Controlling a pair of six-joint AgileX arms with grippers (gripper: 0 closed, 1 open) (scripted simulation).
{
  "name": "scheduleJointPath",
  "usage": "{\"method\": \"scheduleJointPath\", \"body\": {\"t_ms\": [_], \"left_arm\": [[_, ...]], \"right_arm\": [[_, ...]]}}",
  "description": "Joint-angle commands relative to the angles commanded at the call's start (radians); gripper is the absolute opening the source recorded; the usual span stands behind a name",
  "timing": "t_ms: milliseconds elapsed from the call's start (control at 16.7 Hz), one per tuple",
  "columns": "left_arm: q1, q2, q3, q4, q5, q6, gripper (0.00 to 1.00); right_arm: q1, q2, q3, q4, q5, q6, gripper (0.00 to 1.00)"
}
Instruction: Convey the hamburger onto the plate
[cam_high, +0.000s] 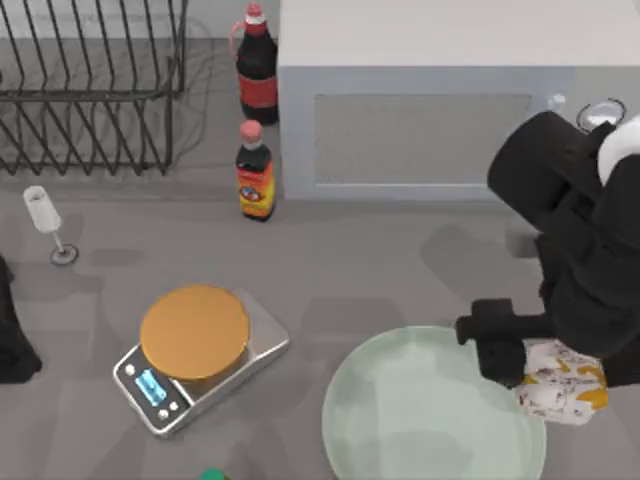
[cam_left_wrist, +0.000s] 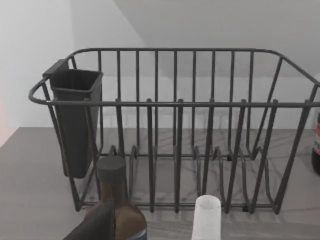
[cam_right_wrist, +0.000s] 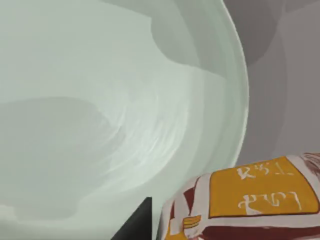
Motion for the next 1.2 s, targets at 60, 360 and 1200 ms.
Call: {"method": "scheduleJointPath", "body": {"t_ms": [60, 360, 1200], "left_arm": [[0.0, 0.0, 0.0, 0.0, 0.0, 0.0, 1.0], [0.0, 0.0, 0.0, 0.0, 0.0, 0.0, 1.0], [0.0, 0.0, 0.0, 0.0, 0.0, 0.0, 1.0]], "right_arm": [[0.028, 0.022, 0.012, -0.004, 0.001, 0.135, 0.0], [0.143, 0.123, 0.064, -0.014, -0.001, 0.805, 0.0], [0.191, 0.207, 0.151, 0.043, 0.003, 1.782, 0.0]]}}
